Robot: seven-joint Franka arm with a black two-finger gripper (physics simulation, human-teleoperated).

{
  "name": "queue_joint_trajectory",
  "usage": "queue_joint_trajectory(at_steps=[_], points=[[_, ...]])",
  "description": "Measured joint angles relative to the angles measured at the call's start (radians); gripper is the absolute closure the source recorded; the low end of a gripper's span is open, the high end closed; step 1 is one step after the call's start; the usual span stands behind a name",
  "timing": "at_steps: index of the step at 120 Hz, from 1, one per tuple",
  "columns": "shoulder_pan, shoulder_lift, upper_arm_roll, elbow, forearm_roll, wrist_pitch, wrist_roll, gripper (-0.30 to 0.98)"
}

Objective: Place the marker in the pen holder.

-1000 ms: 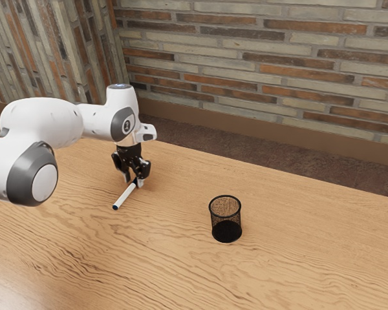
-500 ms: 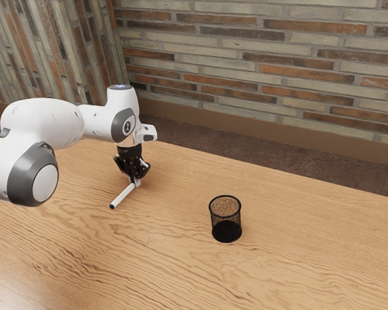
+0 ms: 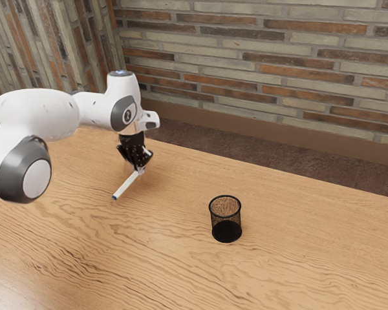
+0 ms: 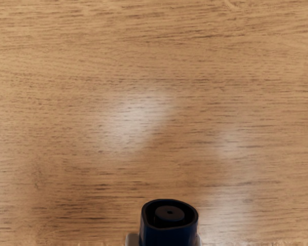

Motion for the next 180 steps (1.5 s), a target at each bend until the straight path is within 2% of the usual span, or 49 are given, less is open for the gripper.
queue_joint_trajectory(at_steps=[26, 54, 70, 116, 132, 180], points=[[-0.162, -0.171, -0.014, -0.039, 0.002, 0.011, -0.006, 0.79], [-0.282, -0.237, -0.14, -0.034, -0.004, 0.083, -0.014, 0.79], [-0.307, -0.237, -0.191, -0.031, -0.01, 0.147, -0.021, 0.79], [-0.327, -0.145, -0.201, -0.038, -0.033, 0.314, -0.042, 0.79], [-0.333, -0.173, -0.202, -0.052, -0.03, 0.336, -0.052, 0.79], [-0.338, -0.304, -0.198, -0.274, -0.018, 0.36, -0.077, 0.78]])
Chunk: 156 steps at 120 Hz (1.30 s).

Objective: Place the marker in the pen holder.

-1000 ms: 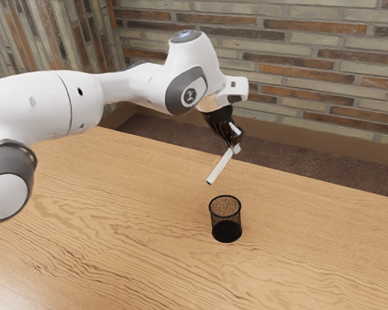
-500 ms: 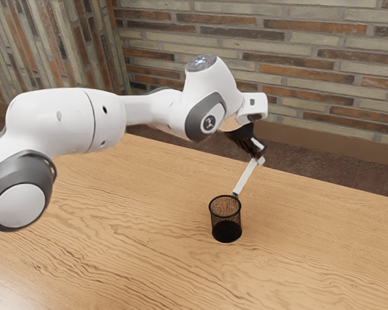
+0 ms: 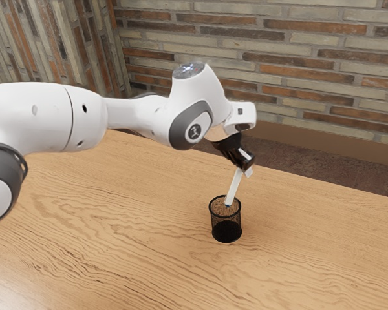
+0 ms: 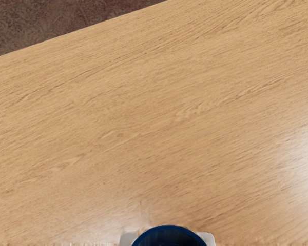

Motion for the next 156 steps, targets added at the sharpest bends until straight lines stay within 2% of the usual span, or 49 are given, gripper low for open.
queue_joint_trajectory(at_steps=[63, 156], points=[[-0.003, -0.063, 0.002, -0.108, -0.01, 0.003, 0.031, 0.73], [-0.001, 0.05, -0.002, -0.104, -0.029, 0.184, 0.091, 0.74]])
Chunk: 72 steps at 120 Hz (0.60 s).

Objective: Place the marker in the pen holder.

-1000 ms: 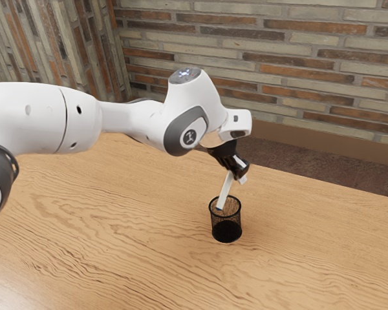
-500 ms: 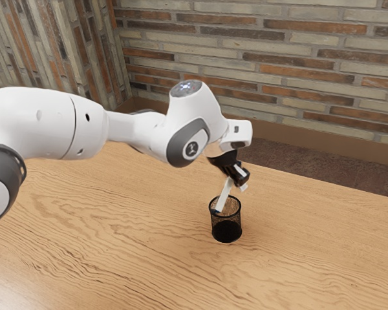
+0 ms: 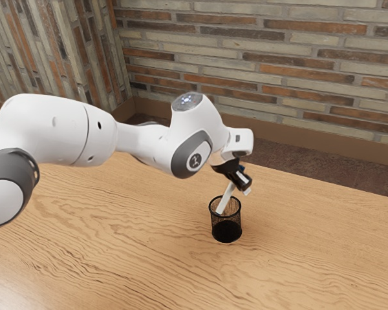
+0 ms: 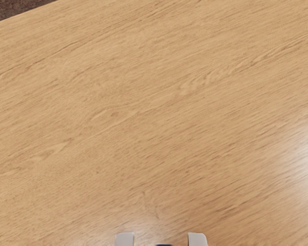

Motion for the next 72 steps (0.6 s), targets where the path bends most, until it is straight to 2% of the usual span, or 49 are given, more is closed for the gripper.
queue_joint_trajectory(at_steps=[12, 33, 50, 61, 72], points=[[-0.001, -0.002, 0.0, -0.008, -0.001, 0.005, 0.005, 0.74], [-0.004, -0.012, -0.001, -0.009, -0.016, 0.005, 0.028, 0.37], [-0.005, -0.067, 0.001, -0.002, -0.015, -0.011, 0.045, 0.2], [0.026, -0.21, 0.05, 0.006, -0.014, -0.135, 0.048, 0.14], [0.209, -0.324, 0.082, 0.076, -0.01, -0.383, 0.033, 0.1]])
